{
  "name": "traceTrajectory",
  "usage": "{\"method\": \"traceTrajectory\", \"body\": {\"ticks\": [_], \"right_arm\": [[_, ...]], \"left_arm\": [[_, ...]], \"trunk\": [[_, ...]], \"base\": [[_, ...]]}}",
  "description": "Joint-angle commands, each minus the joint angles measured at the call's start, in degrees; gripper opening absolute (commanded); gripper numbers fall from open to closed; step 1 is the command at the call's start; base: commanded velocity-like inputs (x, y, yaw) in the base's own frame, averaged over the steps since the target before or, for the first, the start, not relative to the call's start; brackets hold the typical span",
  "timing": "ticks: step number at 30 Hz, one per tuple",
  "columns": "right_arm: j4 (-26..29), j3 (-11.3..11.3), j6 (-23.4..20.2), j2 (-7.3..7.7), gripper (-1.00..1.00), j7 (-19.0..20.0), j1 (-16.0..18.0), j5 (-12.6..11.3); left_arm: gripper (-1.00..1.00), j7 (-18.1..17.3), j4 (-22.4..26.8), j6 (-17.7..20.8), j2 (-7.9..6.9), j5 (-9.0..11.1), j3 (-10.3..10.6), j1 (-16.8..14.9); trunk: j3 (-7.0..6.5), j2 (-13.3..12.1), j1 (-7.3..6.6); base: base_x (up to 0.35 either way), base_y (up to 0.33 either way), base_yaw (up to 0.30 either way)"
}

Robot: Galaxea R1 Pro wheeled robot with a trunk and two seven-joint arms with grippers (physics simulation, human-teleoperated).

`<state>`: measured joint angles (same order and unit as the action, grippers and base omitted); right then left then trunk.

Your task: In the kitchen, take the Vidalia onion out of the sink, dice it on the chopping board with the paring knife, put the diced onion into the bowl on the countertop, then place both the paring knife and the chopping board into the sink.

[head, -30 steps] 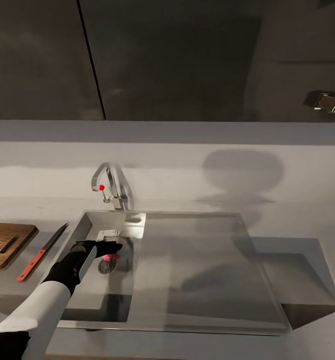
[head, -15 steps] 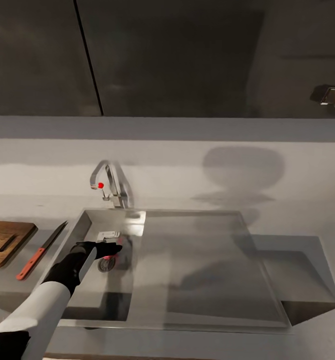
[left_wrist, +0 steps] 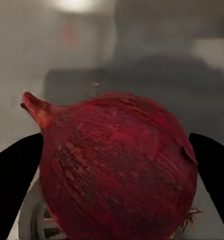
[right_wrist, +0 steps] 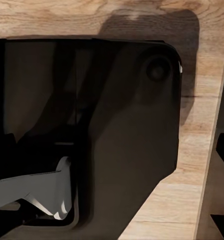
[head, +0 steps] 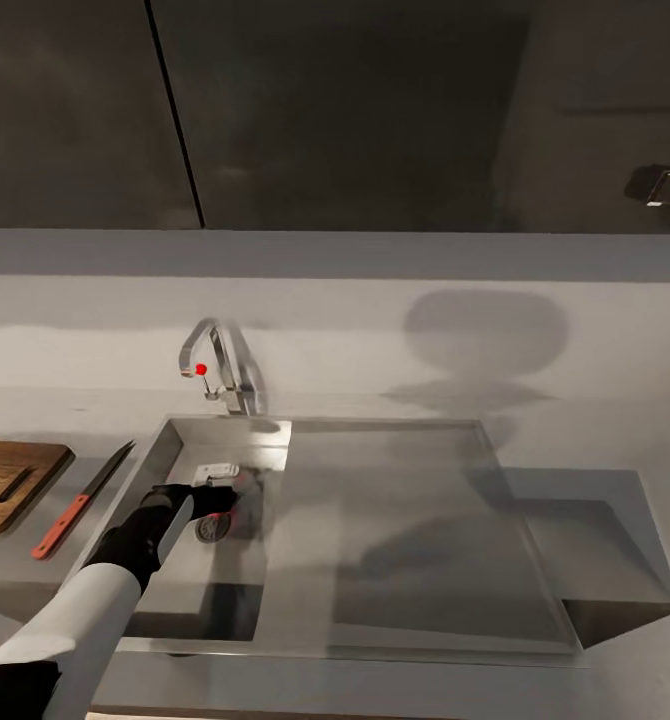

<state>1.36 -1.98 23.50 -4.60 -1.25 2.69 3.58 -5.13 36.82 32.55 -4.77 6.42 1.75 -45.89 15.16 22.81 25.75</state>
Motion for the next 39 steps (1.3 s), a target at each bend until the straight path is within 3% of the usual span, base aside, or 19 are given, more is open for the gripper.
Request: {"method": "traceTrajectory", "body": {"ticks": [1,6,14,20,24,30,39], "right_arm": [[-0.04,-0.22,0.17,-0.03,1.00,-0.14,0.04,0.37],[-0.04,-0.22,0.15,-0.02,1.00,-0.12,0.04,0.37],[-0.04,-0.22,0.14,-0.01,1.00,-0.14,0.04,0.29],[-0.04,-0.22,0.15,-0.05,1.00,-0.11,0.04,0.29],[-0.04,-0.22,0.15,-0.04,1.00,-0.13,0.04,0.29],[-0.04,-0.22,0.14,-0.01,1.00,-0.14,0.04,0.35],[-0.04,-0.31,0.15,0.03,1.00,-0.16,0.04,0.37]], "left_arm": [[-1.00,0.12,0.05,-0.02,-0.06,0.43,0.18,-0.03],[-1.00,0.12,-0.64,-2.89,-0.06,0.43,0.18,0.00],[-1.00,0.10,-0.25,-3.19,-0.08,0.43,0.12,-0.04],[-1.00,0.24,6.80,-2.12,-0.14,0.43,0.08,-0.03],[-1.00,0.29,12.60,0.39,-0.15,0.43,0.09,-0.06],[-1.00,0.30,22.60,9.39,-0.22,0.44,0.06,-0.05],[-1.00,0.30,29.38,12.99,-0.23,0.44,0.01,-0.06]], "trunk": [[0.11,0.11,0.03],[0.11,0.11,0.03],[0.11,0.11,0.03],[0.11,0.11,0.03],[0.11,0.11,0.03],[0.11,0.11,0.03],[0.11,0.11,0.03]], "base": [[0.000,0.000,0.000],[0.000,0.000,0.000],[0.000,0.000,0.000],[0.000,0.000,0.000],[0.000,0.000,0.000],[0.000,0.000,0.000],[-0.003,0.001,0.000]]}}
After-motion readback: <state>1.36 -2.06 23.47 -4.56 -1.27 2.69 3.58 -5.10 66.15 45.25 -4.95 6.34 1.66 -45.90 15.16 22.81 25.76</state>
